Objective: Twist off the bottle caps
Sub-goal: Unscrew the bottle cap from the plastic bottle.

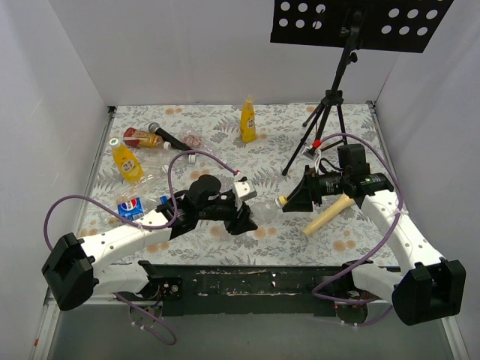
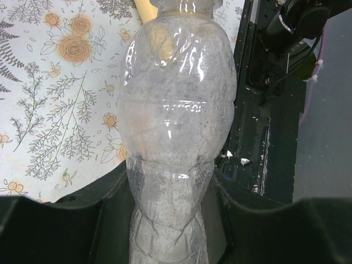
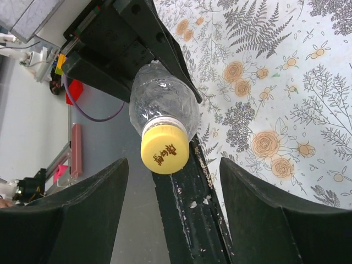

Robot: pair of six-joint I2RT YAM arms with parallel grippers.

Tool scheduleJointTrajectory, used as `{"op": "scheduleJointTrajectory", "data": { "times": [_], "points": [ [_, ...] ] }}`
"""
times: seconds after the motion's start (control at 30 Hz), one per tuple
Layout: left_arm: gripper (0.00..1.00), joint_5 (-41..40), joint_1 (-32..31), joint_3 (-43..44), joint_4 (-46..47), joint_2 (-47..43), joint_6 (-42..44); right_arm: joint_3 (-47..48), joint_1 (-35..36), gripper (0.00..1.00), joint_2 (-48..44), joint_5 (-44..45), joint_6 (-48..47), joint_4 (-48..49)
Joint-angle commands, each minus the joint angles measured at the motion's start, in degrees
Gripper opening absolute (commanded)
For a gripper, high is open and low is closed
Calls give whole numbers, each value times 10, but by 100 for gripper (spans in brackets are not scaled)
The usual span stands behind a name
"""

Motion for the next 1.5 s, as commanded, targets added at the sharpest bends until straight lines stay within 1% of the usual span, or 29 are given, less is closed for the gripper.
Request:
{"op": "scheduleJointTrajectory", "data": {
  "times": [0.0,0.03,0.23,0.4,0.47,0.53,0.63,0.67,0.73,0.8,0.83,0.87,0.9,1.03,1.07,1.2,1.23,1.3,1.47],
  "points": [
    [12,-8,-4,24,-2,2,11,26,0,71,0,-18,23,27],
    [12,-7,-4,24,-2,5,12,25,-1,68,-1,-20,26,31],
    [12,-6,-4,26,-1,13,13,23,0,58,3,-37,41,48],
    [12,-6,-5,27,1,12,12,23,7,47,13,-40,41,47],
    [12,-6,-4,27,1,13,11,24,10,40,16,-42,40,47],
    [12,-7,-5,26,1,13,11,25,11,30,18,-49,31,44],
    [12,-3,-4,20,4,3,9,32,13,20,16,-53,-5,25],
    [12,3,-3,16,8,-3,9,38,13,18,16,-56,-36,12],
    [12,28,6,5,18,-15,3,52,16,10,15,-75,-116,-26],
    [12,72,20,-3,22,-22,-8,74,20,1,17,-102,-240,-84],
    [13,97,29,-2,20,-22,-12,91,21,1,20,-117,-320,-133],
    [13,130,34,-1,15,-20,-14,109,23,1,23,-122,-423,-191],
    [13,154,38,1,12,-18,-17,124,28,1,28,-119,-496,-230],
    [13,224,53,6,-3,-9,-23,188,53,1,64,-69,-827,-404],
    [13,242,58,8,-7,-7,-23,191,57,1,69,-54,-882,-422],
    [13,284,69,22,-38,6,-10,167,61,1,47,7,-1079,-422],
    [13,287,71,26,-46,10,-3,161,62,1,40,13,-1108,-413],
    [13,295,73,33,-63,17,5,160,61,1,34,11,-1110,-386],
    [13,312,74,42,-82,30,22,159,61,1,36,9,-1224,-423]
  ]
}}
